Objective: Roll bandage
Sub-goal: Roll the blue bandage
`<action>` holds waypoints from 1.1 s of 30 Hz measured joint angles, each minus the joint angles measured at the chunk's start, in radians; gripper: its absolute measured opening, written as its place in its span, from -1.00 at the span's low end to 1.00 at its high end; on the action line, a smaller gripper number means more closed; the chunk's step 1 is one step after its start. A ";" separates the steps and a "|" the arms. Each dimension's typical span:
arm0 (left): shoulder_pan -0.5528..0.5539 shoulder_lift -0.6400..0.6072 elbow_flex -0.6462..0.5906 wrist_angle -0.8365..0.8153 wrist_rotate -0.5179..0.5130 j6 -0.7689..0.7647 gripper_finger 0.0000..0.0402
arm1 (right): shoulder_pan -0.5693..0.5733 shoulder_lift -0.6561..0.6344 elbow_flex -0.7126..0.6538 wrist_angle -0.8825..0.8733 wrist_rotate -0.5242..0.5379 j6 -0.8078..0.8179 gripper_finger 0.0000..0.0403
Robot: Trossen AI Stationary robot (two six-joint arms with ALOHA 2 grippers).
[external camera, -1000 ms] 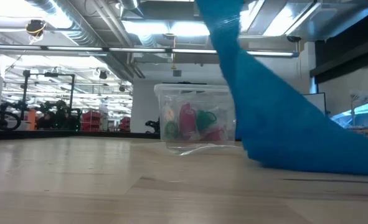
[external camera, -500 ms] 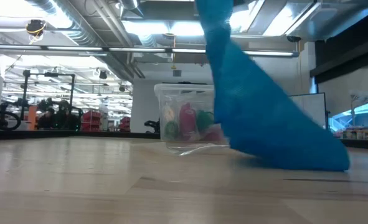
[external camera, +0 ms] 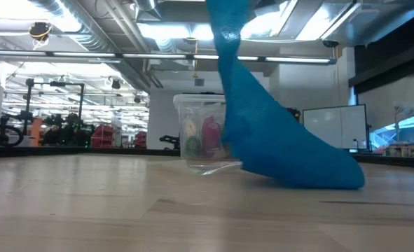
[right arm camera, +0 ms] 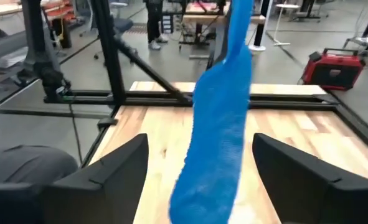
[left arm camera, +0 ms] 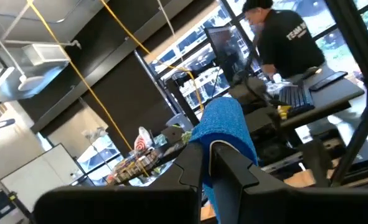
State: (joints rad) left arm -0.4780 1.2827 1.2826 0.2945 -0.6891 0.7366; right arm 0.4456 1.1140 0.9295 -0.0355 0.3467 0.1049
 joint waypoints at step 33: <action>0.043 0.000 0.000 0.068 0.039 0.001 -0.94 | -0.002 0.341 -0.002 0.262 0.314 -0.010 0.12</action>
State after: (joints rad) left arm -0.4347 1.2831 1.2826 0.3622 -0.6502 0.7372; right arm 0.4440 1.4548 0.9276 0.2267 0.6608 0.0947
